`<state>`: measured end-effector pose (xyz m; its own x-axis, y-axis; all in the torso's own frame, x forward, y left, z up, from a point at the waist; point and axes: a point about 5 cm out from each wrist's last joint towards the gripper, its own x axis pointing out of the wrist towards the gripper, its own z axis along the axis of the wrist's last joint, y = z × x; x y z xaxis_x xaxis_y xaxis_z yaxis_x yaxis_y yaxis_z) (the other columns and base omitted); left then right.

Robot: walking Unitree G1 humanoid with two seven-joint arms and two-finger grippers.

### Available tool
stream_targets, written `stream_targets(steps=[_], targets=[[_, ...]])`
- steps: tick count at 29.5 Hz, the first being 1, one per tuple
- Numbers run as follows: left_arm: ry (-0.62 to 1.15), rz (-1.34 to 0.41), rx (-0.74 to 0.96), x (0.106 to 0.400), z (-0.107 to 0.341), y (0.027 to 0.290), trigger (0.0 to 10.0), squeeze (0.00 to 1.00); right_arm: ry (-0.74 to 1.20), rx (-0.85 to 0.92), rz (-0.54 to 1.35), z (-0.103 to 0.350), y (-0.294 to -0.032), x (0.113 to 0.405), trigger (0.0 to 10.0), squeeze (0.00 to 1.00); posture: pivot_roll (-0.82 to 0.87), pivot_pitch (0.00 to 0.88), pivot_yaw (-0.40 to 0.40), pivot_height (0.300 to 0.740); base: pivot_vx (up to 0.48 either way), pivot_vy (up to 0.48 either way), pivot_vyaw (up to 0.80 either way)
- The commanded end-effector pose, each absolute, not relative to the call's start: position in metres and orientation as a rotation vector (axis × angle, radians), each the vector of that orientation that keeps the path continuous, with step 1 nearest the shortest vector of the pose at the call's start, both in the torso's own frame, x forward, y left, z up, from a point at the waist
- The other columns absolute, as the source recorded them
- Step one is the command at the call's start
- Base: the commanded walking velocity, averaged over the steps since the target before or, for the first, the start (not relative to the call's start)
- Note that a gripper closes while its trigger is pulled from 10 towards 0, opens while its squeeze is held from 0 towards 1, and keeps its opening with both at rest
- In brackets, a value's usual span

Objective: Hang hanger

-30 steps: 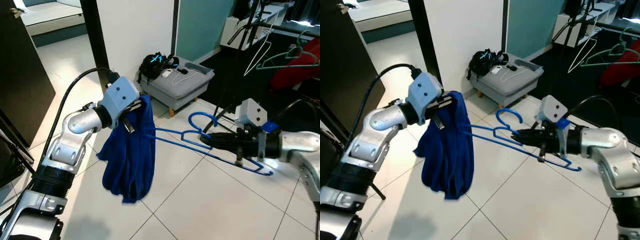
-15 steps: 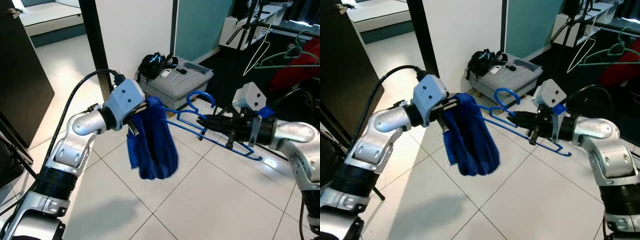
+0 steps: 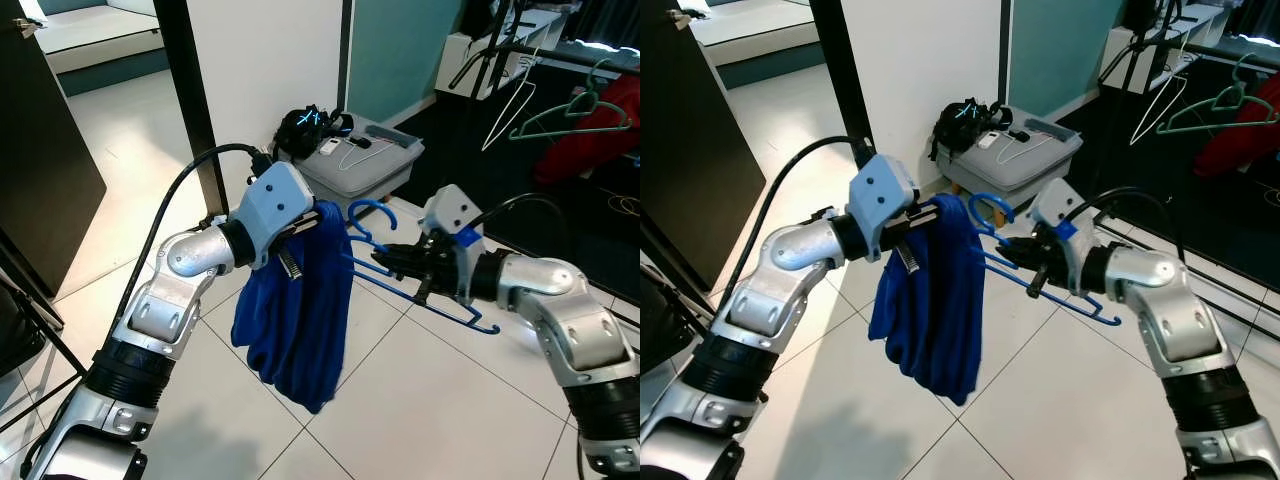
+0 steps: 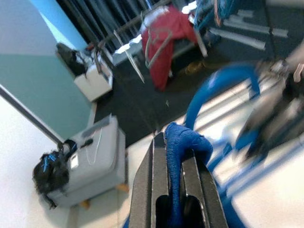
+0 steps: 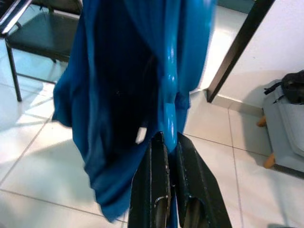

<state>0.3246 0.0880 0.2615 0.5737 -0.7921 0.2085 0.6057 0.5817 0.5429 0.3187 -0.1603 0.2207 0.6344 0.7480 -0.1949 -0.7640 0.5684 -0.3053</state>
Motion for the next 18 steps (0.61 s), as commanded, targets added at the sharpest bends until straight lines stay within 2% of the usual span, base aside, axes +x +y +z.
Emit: stream_targets(steps=[1, 7, 13, 18], targets=[[-0.497, -0.897, 0.401, 0.316, 0.266, 0.077, 10.0, 0.00, -0.041, -0.348, 0.789, 0.234, -0.157, 0.330, 10.0, 0.00, -0.01, 0.075, 0.018, 0.740, 0.000, 0.000, 0.00], [-0.521, -0.950, 0.307, 0.305, 0.268, 0.053, 10.0, 0.00, -0.210, -0.195, 0.691, 0.265, -0.148, 0.345, 10.0, 0.00, -0.01, 0.073, 0.015, 0.740, 0.000, 0.000, 0.00], [-0.517, -0.996, 0.278, 0.297, 0.265, 0.041, 10.0, 0.00, -0.251, -0.129, 0.615, 0.275, -0.152, 0.353, 10.0, 0.00, 0.00, 0.070, 0.011, 0.740, 0.000, 0.000, 0.00], [-0.499, -0.997, 0.266, 0.294, 0.261, 0.042, 10.0, 0.00, -0.259, -0.061, 0.612, 0.278, -0.153, 0.355, 10.0, 0.00, 0.00, 0.071, 0.011, 0.740, 0.000, 0.000, 0.00]])
